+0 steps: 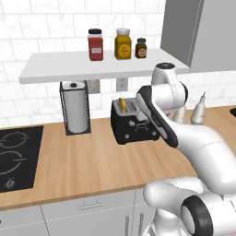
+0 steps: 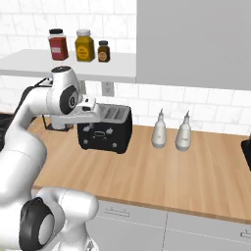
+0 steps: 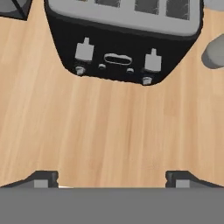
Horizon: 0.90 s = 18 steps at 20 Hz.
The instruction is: Start the toaster. Once the lever pops up, take the bread to the plate on the dining counter.
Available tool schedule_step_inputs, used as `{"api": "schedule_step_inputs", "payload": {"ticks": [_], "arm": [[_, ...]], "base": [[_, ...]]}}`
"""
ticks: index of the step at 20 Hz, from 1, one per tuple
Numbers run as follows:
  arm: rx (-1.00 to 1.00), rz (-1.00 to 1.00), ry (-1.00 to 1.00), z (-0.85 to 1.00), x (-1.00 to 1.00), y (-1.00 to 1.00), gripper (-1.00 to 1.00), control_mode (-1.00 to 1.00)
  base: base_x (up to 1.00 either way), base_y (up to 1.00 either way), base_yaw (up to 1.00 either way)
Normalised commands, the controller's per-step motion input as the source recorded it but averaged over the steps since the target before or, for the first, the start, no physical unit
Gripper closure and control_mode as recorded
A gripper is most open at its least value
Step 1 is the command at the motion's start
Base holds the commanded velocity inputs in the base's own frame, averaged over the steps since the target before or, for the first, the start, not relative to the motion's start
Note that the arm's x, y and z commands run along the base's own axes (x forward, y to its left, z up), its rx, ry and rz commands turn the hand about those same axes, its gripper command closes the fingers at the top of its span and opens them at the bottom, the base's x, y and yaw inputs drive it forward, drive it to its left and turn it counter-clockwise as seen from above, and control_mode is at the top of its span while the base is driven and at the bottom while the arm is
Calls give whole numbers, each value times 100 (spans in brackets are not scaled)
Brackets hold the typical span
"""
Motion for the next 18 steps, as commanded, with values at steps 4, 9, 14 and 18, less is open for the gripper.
{"api": "schedule_step_inputs", "payload": {"ticks": [4, 9, 14, 18], "arm": [[0, 0, -5, -53, 9, 25, -100, -100], [3, -1, -2, -24, 35, 18, -100, -100], [0, 0, 0, -2, 57, 15, -100, -100], [3, 0, 0, 0, 58, 6, -100, -100]], "base": [[0, 0, 0], [0, 0, 0], [0, 0, 0], [0, 0, 0]]}}
